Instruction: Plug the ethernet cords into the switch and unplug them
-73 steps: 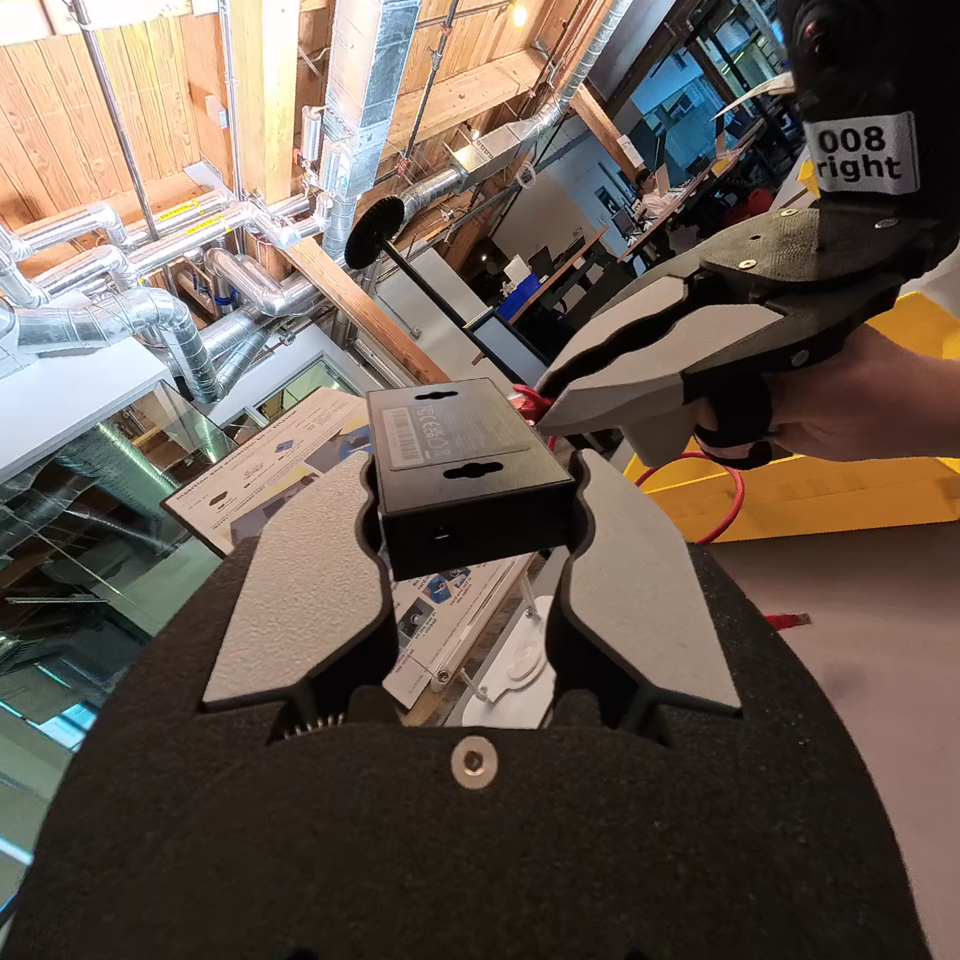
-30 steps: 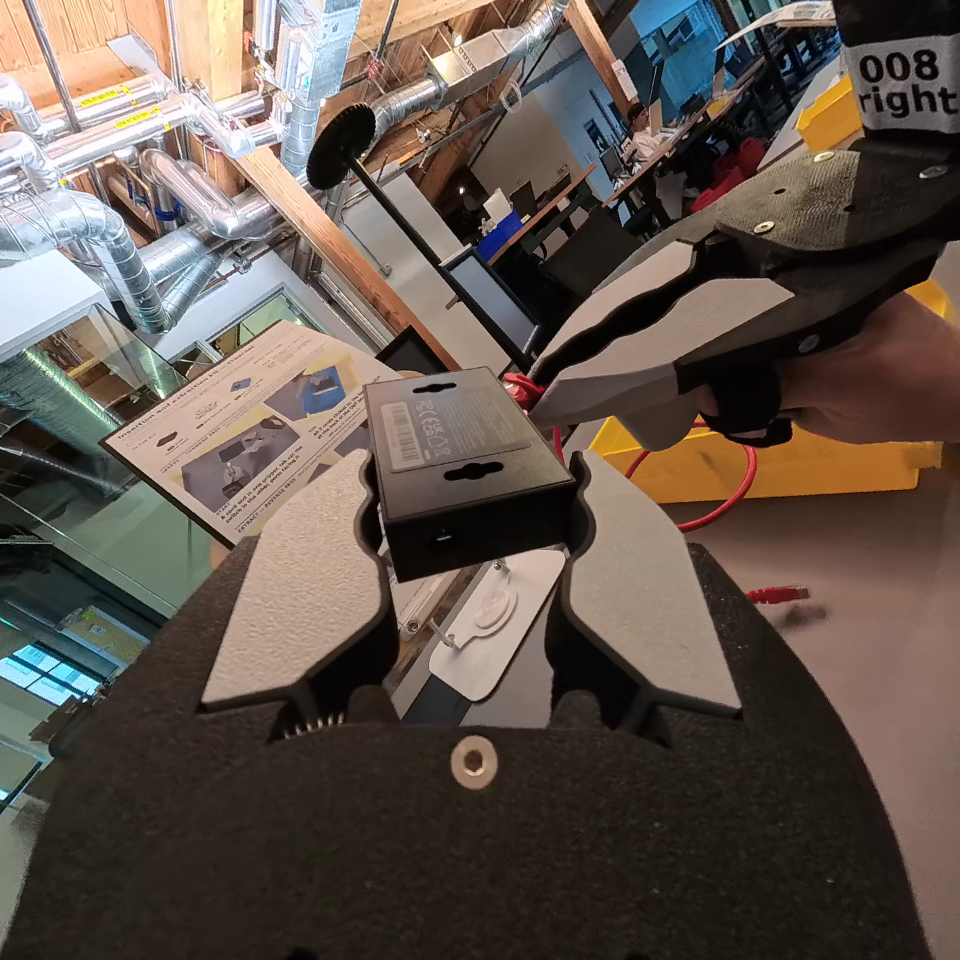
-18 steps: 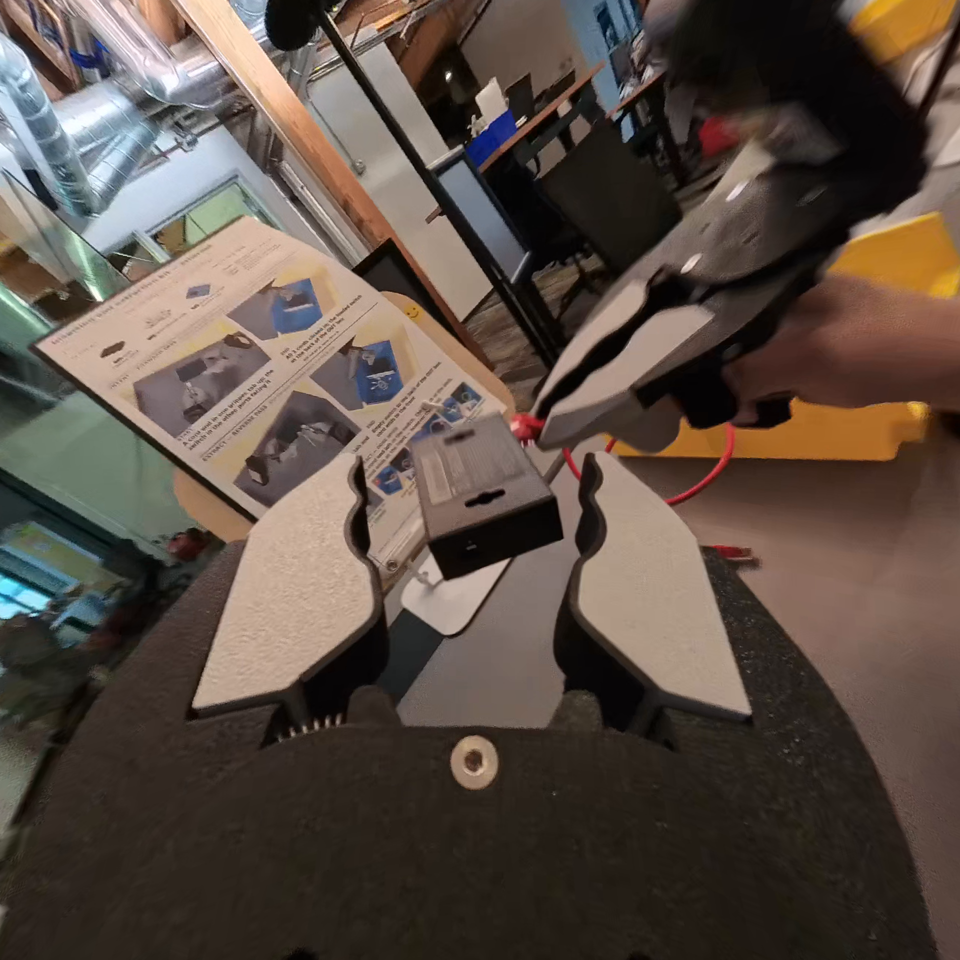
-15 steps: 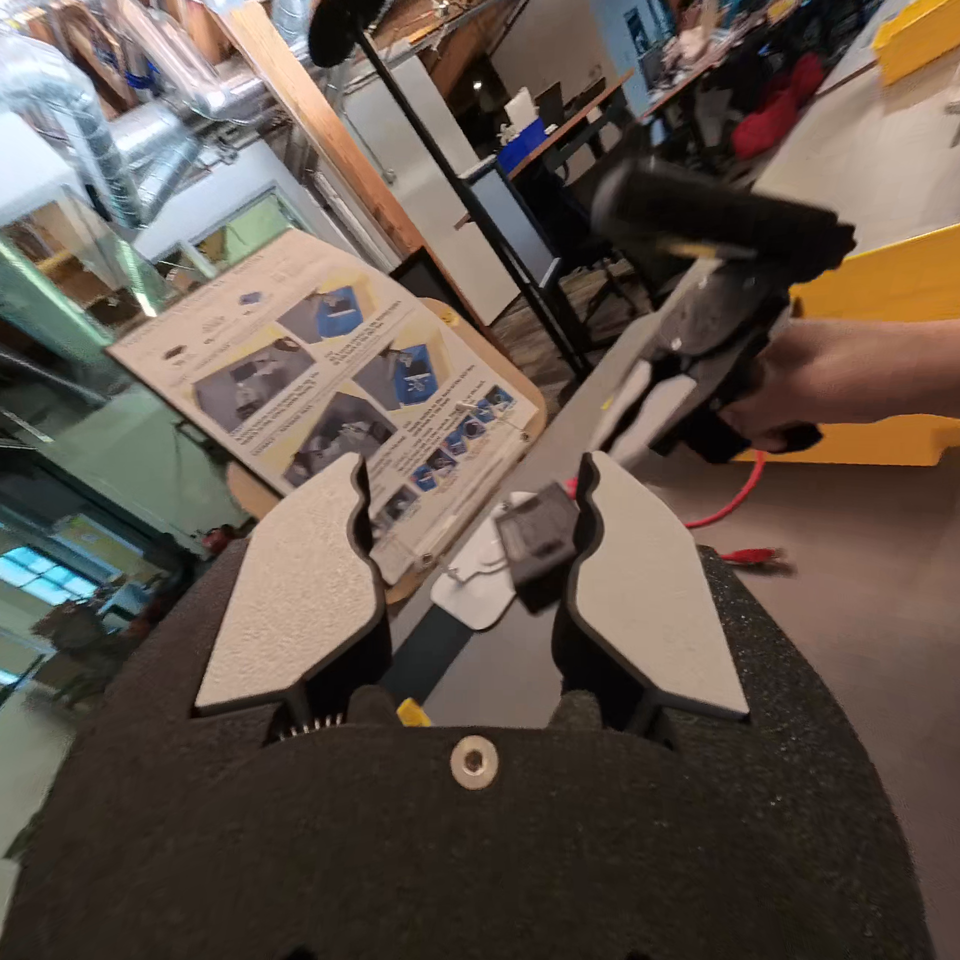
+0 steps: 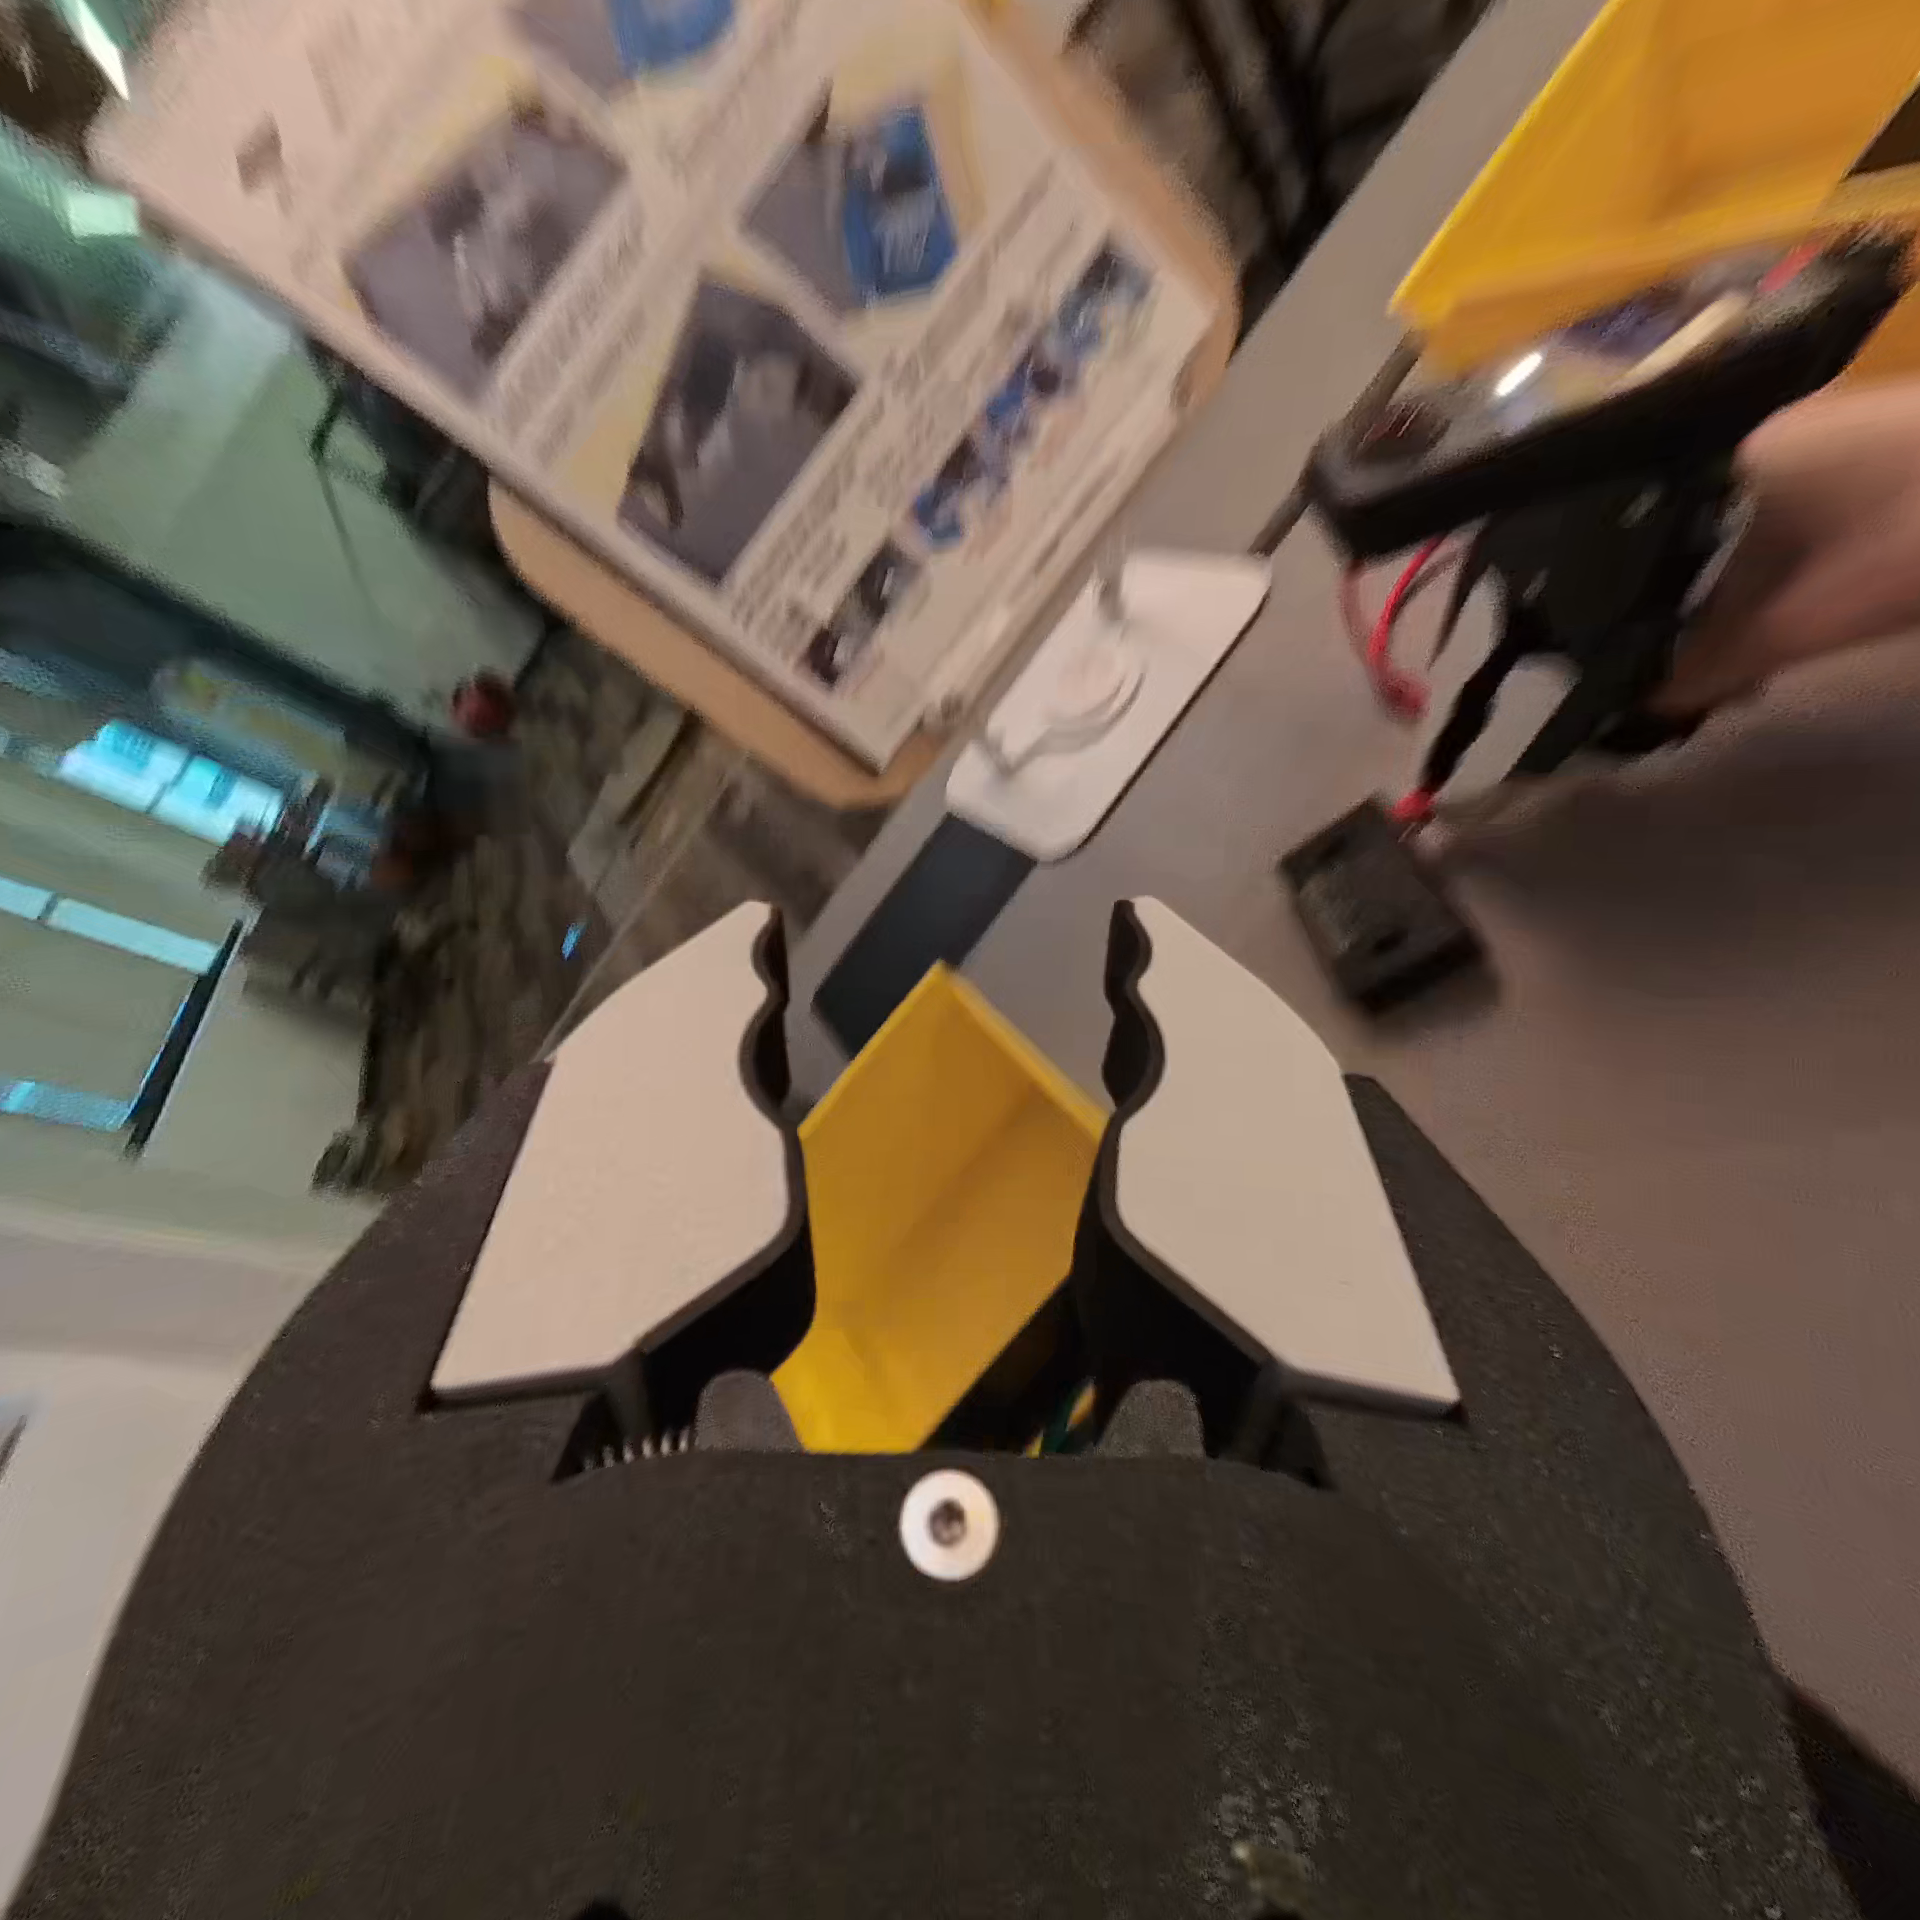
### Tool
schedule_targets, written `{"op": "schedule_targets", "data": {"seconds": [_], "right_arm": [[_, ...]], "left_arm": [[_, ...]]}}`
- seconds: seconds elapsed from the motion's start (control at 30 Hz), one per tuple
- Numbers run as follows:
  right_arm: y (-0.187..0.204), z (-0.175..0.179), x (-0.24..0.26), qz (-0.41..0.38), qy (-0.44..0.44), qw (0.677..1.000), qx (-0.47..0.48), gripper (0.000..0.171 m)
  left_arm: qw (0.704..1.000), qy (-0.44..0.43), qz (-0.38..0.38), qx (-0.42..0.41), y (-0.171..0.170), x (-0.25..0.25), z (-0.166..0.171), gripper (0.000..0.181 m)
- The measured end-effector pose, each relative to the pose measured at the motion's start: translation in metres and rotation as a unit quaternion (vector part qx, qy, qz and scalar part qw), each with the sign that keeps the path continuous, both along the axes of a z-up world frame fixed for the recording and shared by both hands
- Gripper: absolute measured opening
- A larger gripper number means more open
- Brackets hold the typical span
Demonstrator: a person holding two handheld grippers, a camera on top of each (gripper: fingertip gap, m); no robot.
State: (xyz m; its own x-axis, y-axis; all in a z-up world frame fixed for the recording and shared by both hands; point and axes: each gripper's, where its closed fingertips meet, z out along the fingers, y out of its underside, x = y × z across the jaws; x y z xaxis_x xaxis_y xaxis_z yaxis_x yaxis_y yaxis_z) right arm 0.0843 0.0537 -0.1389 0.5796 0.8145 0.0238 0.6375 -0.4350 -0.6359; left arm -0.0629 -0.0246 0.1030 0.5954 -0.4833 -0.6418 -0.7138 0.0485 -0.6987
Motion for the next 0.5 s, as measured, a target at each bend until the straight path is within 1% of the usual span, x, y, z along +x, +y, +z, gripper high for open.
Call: {"op": "schedule_targets", "data": {"seconds": [0.07,0.1,0.17,0.2,0.27,0.3,0.37,0.4,0.47,0.5], "right_arm": [[-0.004,-0.007,0.001,0.003,-0.007,1.000,-0.027,0.013],[-0.005,-0.008,-0.001,0.006,-0.007,0.999,-0.034,0.013],[-0.009,-0.003,-0.003,0.016,-0.004,0.999,-0.040,0.016],[-0.013,0.000,-0.004,0.024,-0.005,0.999,-0.048,0.021],[-0.021,0.010,-0.007,0.041,0.004,0.997,-0.064,0.026],[-0.025,0.018,-0.010,0.047,0.018,0.996,-0.068,0.026],[-0.031,0.035,-0.014,0.058,0.046,0.995,-0.067,0.026],[-0.032,0.044,-0.016,0.062,0.055,0.995,-0.060,0.026],[-0.034,0.057,-0.016,0.069,0.058,0.995,-0.035,0.025],[-0.034,0.063,-0.016,0.073,0.056,0.995,-0.023,0.025]], "left_arm": [[0.995,0.048,0.077,-0.032,0.004,-0.034,-0.014,0.057],[0.991,0.068,0.099,-0.061,0.000,-0.049,-0.024,0.056],[0.979,0.095,0.112,-0.140,-0.014,-0.070,-0.050,0.052],[0.974,0.102,0.116,-0.167,-0.020,-0.080,-0.059,0.050],[0.960,0.094,0.109,-0.241,-0.035,-0.092,-0.081,0.045],[0.951,0.084,0.122,-0.270,-0.037,-0.101,-0.090,0.042],[0.926,0.073,0.190,-0.318,-0.035,-0.128,-0.105,0.042],[0.913,0.061,0.209,-0.344,-0.035,-0.136,-0.113,0.041],[0.888,0.039,0.225,-0.398,-0.035,-0.143,-0.131,0.031],[0.875,0.038,0.235,-0.422,-0.035,-0.148,-0.141,0.030]]}}
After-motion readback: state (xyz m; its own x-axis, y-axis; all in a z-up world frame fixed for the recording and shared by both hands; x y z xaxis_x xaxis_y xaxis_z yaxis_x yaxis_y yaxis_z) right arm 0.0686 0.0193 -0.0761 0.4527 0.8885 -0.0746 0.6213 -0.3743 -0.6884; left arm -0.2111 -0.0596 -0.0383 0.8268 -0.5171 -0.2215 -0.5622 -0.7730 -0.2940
